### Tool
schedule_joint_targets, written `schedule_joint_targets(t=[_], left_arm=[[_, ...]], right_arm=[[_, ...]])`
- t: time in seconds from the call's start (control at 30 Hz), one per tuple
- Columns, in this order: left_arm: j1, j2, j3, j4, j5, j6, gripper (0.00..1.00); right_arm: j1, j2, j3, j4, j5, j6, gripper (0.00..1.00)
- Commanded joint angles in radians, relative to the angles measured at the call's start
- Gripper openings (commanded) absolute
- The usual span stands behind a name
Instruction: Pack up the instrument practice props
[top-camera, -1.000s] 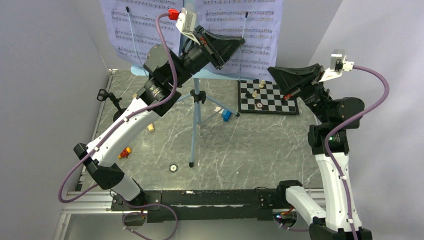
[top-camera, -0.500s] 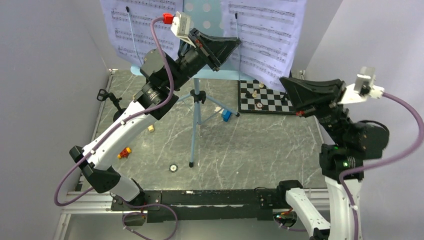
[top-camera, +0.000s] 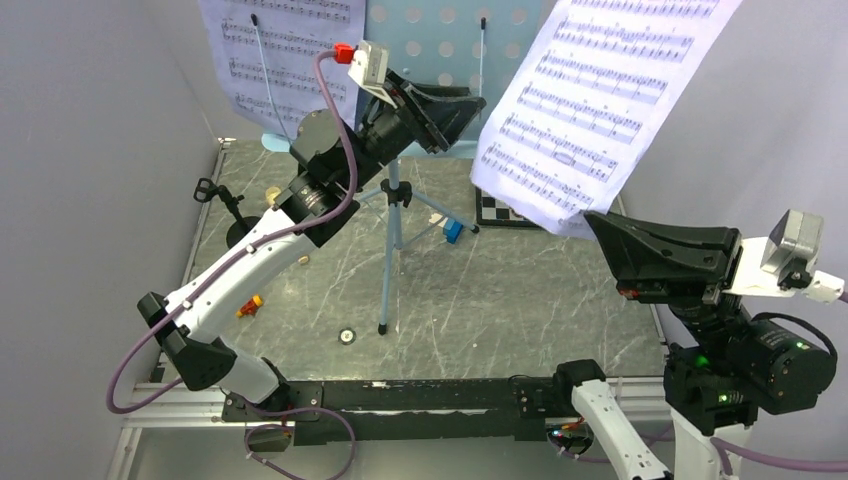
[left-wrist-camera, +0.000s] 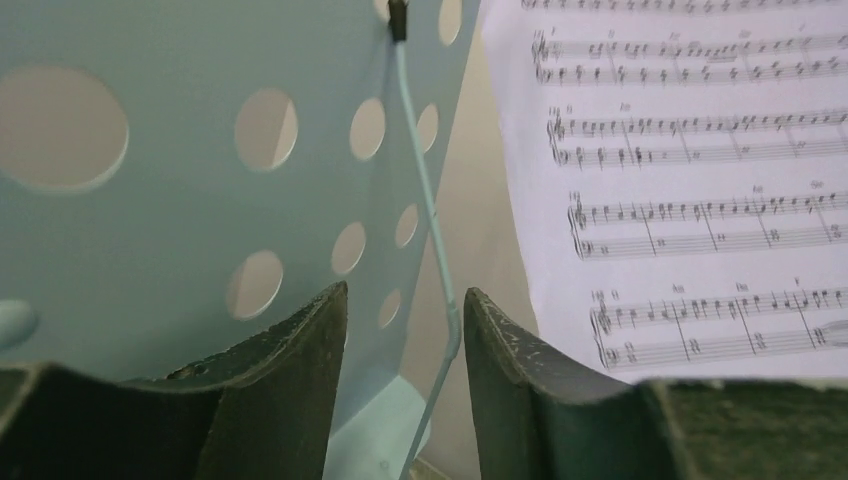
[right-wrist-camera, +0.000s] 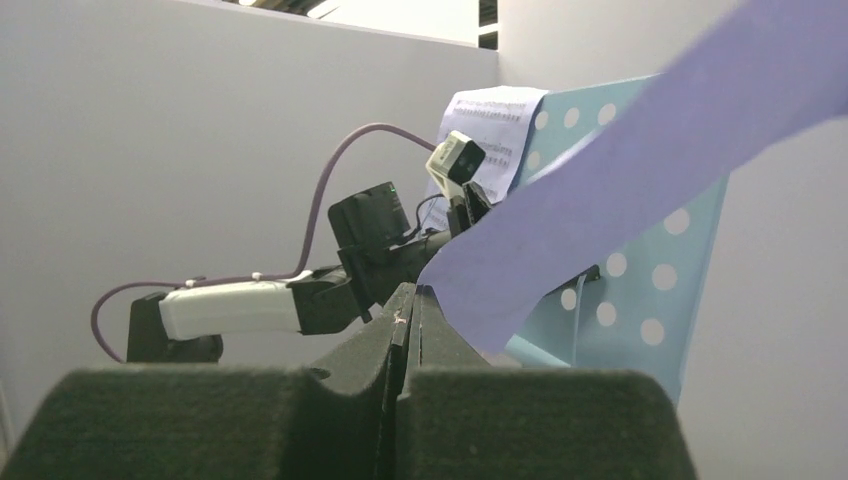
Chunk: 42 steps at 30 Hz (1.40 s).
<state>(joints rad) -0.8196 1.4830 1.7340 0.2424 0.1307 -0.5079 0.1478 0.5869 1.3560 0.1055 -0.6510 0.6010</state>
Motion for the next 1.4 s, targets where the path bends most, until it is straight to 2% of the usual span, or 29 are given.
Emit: schedule_joint_targets(t=[0.0,0.3,0.33,0.37,0.4,0.6,0.77,0.97,1.13,1.37], left_arm=[[-0.001,-0.067,-0.055,0.027,-0.014,-0.01,0.54],[-0.002,-0.22,-0.268,0.058,-0.027,-0.031,0.73],[-0.003,-0.243,-0.307,0.064,-0.024,-0.034,0.79],[-0.007,-0.266,-0.337,0.067,-0.027,-0.034,0.94],[-0.016,-0.294,-0.373,0.069,-0.052,-0.025,0.99],[-0.069,-0.47,-0.593,0.077,-0.123,-0.021,0.99],[-0.094,-0.6,-0.767,0.021,-0.162,-0.055,0.99],[-0.1,-0.735,-0.981,-0.063,-0.221,-0.141,0.99],[-0.099,-0.811,-1.141,-0.047,-0.225,-0.234,0.99],[-0.101,-0.848,-1.201,-0.071,-0.241,-0.263,0.99]], right_arm=[[0.01,-0.06,-0.031,-0.067,0.015,-0.023,0.0],[0.035,-0.208,-0.103,-0.258,0.118,-0.113,0.0],[0.037,-0.22,-0.108,-0.283,0.125,-0.124,0.0],[0.039,-0.234,-0.112,-0.31,0.134,-0.132,0.0],[0.039,-0.246,-0.115,-0.336,0.141,-0.14,0.0],[0.042,-0.321,-0.186,-0.484,0.232,-0.176,0.0],[0.042,-0.34,-0.321,-0.527,0.314,-0.147,0.0],[0.042,-0.339,-0.451,-0.497,0.289,-0.067,0.0],[0.043,-0.321,-0.551,-0.461,0.317,-0.053,0.0],[0.043,-0.205,-0.617,-0.319,0.449,-0.045,0.0]])
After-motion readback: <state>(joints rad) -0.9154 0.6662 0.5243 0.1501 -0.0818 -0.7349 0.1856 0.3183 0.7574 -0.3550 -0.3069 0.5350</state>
